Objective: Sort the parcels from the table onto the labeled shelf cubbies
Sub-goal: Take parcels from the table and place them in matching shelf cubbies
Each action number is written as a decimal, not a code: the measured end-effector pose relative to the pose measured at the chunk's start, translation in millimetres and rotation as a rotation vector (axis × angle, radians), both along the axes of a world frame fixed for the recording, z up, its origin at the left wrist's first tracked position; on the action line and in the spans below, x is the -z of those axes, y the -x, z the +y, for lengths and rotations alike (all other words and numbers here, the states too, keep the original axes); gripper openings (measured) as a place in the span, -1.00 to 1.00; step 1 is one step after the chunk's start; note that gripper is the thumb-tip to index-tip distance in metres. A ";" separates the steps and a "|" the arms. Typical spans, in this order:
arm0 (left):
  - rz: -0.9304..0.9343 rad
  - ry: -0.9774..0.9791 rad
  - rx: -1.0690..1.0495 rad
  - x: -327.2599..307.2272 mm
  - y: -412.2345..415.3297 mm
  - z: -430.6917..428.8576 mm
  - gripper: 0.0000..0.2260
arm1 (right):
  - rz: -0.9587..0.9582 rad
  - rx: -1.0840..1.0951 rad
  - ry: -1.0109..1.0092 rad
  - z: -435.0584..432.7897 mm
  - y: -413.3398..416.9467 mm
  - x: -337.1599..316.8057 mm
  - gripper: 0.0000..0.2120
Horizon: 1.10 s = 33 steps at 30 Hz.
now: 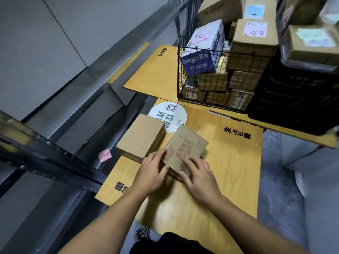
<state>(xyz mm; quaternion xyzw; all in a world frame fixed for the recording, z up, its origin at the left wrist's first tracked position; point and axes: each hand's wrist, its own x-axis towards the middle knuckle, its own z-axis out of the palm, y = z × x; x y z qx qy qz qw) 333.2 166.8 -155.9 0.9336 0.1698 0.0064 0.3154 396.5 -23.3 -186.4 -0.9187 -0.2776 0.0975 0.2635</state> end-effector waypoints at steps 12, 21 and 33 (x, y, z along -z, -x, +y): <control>-0.142 0.242 -0.003 1.1 -4.3 -24.5 -0.67 | 0.488 0.396 -0.434 -21.0 20.0 3.2 -0.37; -0.148 0.353 0.010 11.3 5.7 -39.9 -0.58 | 0.642 0.501 -0.720 -15.2 11.1 -11.3 -0.50; -0.229 0.346 -0.012 1.5 22.1 -41.8 -0.60 | 0.880 0.582 -0.899 -4.4 10.8 -21.5 -0.41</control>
